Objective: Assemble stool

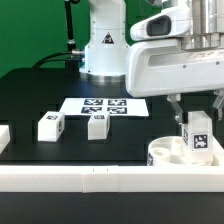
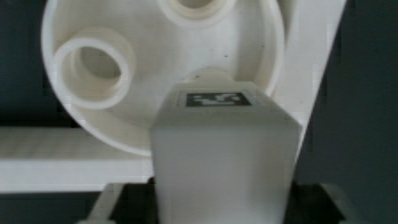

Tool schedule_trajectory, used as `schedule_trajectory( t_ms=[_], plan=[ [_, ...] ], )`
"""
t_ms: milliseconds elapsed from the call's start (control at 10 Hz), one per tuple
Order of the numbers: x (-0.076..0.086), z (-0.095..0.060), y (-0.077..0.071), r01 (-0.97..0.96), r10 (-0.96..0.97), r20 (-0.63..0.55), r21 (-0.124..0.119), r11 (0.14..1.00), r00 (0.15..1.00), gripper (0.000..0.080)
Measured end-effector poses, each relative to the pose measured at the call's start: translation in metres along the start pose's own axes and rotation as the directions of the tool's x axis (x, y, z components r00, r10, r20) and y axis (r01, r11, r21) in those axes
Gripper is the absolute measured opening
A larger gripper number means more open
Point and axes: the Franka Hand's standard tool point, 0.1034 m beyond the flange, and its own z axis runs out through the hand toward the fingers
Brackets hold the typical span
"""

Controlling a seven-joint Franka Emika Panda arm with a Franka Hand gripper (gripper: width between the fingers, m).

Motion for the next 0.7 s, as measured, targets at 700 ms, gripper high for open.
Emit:
schedule_trajectory(
  t_ms=[700],
  plan=[
    [-0.004,0.002,-0.011,-0.667,0.665,0.054,0.053,0.743,0.745,0.0307]
  ],
)
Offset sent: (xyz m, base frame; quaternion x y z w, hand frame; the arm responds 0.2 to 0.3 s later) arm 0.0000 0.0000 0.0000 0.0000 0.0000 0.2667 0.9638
